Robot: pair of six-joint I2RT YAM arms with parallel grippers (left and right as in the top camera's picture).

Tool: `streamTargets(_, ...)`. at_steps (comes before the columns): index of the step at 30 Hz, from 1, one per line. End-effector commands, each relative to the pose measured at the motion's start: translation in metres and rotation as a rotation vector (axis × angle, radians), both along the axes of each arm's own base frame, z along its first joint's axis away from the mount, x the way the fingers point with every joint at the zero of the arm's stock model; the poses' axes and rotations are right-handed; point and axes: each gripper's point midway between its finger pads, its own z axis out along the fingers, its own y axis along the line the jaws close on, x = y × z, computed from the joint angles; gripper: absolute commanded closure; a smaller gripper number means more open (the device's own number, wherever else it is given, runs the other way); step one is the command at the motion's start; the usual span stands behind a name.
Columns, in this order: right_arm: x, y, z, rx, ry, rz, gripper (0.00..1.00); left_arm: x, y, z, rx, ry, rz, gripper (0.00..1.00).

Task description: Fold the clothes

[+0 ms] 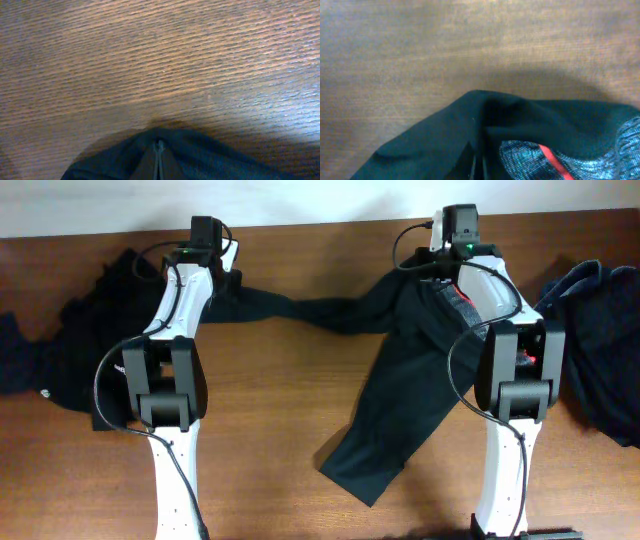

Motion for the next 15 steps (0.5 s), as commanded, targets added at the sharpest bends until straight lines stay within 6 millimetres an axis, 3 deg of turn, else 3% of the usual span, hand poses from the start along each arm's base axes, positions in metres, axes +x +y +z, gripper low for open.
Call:
streamTargets(1, 0.004, -0.005, -0.007, 0.004, -0.010, -0.010, 0.96, -0.022, 0.006, -0.060, 0.010, 0.127, 0.014, 0.99)
streamTargets(6, 0.010, -0.029, -0.004, -0.051, -0.037, -0.075, 0.96, -0.023, 0.006, -0.060, 0.006, 0.129, 0.028, 0.99)
streamTargets(10, 0.009, -0.065, -0.003, -0.074, -0.035, -0.221, 0.96, -0.023, 0.006, -0.060, 0.006, 0.129, 0.028, 0.99)
streamTargets(15, 0.007, -0.092, -0.003, -0.052, -0.039, -0.294, 0.96, -0.022, 0.007, -0.060, 0.011, 0.128, 0.035, 0.99)
